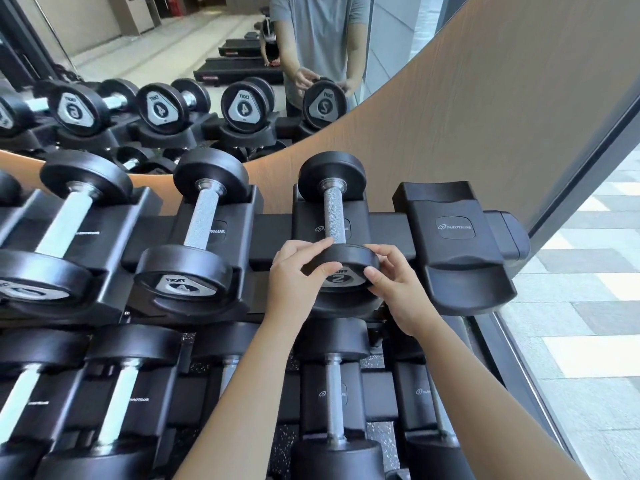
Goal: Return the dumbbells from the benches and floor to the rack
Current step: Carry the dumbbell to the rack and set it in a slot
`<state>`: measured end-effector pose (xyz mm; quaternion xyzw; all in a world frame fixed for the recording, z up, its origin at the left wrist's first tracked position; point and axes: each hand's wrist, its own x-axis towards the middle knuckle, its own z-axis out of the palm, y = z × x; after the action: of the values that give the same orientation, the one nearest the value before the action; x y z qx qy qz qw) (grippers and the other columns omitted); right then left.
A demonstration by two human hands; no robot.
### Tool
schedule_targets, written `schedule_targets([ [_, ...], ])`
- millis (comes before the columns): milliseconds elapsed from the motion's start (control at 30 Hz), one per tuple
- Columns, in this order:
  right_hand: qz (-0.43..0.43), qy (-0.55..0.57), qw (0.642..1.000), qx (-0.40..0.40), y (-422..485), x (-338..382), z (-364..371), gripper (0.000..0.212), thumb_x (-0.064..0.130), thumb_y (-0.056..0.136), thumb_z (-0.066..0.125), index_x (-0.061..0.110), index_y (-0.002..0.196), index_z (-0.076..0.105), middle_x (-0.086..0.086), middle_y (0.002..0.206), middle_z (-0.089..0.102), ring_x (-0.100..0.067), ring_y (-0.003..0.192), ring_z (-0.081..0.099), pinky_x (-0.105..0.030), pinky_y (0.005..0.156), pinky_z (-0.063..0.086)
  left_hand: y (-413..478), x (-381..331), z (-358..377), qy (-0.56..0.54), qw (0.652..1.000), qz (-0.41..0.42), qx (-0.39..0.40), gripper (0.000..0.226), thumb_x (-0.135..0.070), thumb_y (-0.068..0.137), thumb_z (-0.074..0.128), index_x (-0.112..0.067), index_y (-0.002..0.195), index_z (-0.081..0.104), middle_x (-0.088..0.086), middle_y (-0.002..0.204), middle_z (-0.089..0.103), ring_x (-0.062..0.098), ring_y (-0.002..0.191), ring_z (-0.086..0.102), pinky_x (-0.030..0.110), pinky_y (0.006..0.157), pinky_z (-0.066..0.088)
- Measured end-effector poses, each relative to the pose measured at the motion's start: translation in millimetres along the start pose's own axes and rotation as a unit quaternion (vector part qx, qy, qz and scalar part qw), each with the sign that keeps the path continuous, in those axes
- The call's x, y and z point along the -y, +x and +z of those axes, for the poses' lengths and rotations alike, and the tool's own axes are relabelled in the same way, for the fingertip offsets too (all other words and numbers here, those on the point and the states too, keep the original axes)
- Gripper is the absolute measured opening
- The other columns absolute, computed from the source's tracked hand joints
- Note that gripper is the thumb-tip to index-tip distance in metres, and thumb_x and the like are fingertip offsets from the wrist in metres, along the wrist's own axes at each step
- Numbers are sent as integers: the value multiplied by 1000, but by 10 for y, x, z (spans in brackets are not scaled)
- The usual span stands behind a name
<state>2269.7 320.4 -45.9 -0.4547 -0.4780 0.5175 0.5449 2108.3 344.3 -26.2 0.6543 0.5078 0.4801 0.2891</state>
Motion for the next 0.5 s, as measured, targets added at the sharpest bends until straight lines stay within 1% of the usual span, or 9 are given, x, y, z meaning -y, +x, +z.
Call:
schedule_targets([
  [100, -8, -23, 1000, -11, -13, 12, 43, 30, 2, 89, 52, 26, 107, 55, -8, 110, 56, -22, 102, 53, -36, 90, 45, -10, 32, -35, -10, 1000, -7, 14, 42, -20, 74, 72, -36, 110, 59, -17, 91, 51, 6, 94, 50, 18, 80, 35],
  [200, -11, -36, 999, -20, -17, 24, 78, 29, 2, 88, 53, 24, 107, 55, -9, 109, 56, -22, 102, 52, -40, 92, 43, -17, 59, -74, -24, 999, -16, 25, 40, -19, 77, 70, -36, 111, 59, -16, 94, 51, 2, 93, 50, 20, 84, 37],
  [267, -11, -41, 999, -22, -15, 31, 81, 29, 2, 88, 54, 24, 108, 54, -9, 108, 56, -22, 102, 52, -40, 92, 43, -18, 80, -91, -22, 999, -11, 33, 38, -19, 78, 68, -33, 112, 60, -17, 95, 51, 1, 93, 50, 18, 85, 37],
  [367, -11, -40, 999, -26, -21, 23, 98, 29, 2, 88, 53, 22, 109, 54, -8, 109, 57, -20, 102, 53, -34, 89, 44, 2, 111, -118, -26, 999, -5, 48, 37, -16, 79, 68, -29, 113, 61, -19, 97, 53, -5, 92, 49, 12, 83, 37],
  [433, -18, -37, 998, -38, -27, 1, 113, 30, 1, 88, 53, 19, 112, 54, -5, 107, 57, -16, 99, 53, -29, 87, 44, 39, 118, -130, -32, 998, -5, 62, 39, -14, 78, 68, -30, 112, 61, -21, 97, 55, -12, 90, 49, 7, 81, 36],
  [500, -23, -38, 998, -44, -29, -19, 128, 31, 1, 89, 53, 19, 114, 53, -4, 107, 56, -13, 98, 52, -26, 86, 42, 47, 118, -139, -33, 997, -7, 67, 39, -14, 78, 68, -34, 111, 60, -23, 98, 55, -16, 91, 48, 6, 82, 36],
])
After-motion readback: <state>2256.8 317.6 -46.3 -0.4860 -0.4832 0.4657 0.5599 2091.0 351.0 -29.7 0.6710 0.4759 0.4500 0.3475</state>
